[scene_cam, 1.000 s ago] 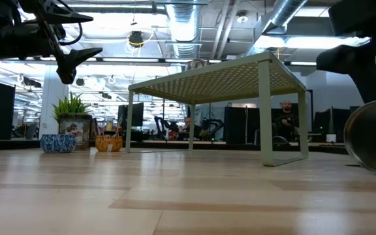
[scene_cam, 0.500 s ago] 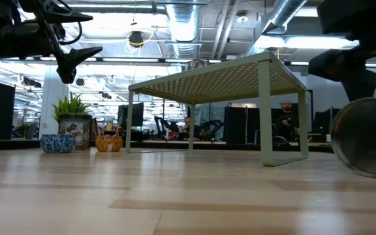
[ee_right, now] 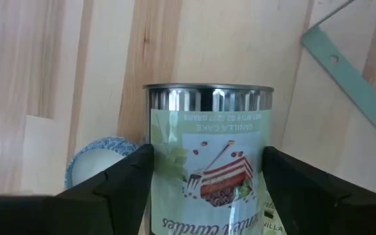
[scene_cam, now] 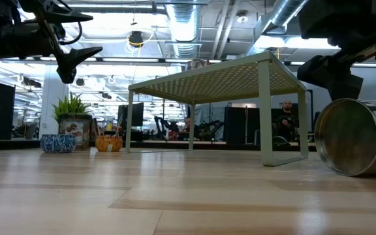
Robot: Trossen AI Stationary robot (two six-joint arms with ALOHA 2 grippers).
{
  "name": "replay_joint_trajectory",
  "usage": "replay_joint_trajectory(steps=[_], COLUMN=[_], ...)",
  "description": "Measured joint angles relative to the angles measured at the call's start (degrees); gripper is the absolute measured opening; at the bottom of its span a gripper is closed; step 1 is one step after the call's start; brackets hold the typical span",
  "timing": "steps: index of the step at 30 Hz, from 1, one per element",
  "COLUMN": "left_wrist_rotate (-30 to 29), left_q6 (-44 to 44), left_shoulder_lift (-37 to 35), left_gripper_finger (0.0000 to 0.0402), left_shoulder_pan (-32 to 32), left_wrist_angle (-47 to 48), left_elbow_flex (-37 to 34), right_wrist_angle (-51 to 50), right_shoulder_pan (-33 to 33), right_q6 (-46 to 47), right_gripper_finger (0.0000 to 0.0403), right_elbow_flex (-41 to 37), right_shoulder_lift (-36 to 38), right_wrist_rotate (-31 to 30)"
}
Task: Stock candles on shelf
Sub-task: Put the bottom silver scented candle on the shelf
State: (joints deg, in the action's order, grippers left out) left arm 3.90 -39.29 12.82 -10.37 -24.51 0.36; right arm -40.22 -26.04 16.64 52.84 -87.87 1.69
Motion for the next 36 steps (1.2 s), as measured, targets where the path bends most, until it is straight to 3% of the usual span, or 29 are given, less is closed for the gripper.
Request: replay_joint_trajectory(steps=[10, 22, 27, 36], left_wrist_rotate=[0.02, 0.00, 0.02, 0.02], left_q6=[-0.02, 0.00, 0.00, -0.01], left_shoulder_lift=[0.00, 0.00, 0.00, 0.00], left_gripper_finger=[0.0294, 0.0294, 0.0294, 0.0294], left_shoulder_pan=[0.02, 0.00, 0.02, 0.00], left_wrist_angle=[0.00, 0.00, 0.00, -0.01], left_elbow_flex=[0.00, 0.00, 0.00, 0.00], right_wrist_angle=[-2.25, -3.47, -1.97, 0.56], right_shoulder_pan=[2.07, 4.90, 4.69, 6.44], right_q6=[0.01, -2.24, -2.60, -2.89], right_gripper_finger=[0.0274, 0.0394, 0.0382, 0.0399], right_elbow_flex=[0.03, -0.39, -0.31, -0.17], right_shoulder_lift=[0.25, -0.08, -0.01, 0.08], right_wrist_rotate=[2.41, 9.20, 8.73, 8.74])
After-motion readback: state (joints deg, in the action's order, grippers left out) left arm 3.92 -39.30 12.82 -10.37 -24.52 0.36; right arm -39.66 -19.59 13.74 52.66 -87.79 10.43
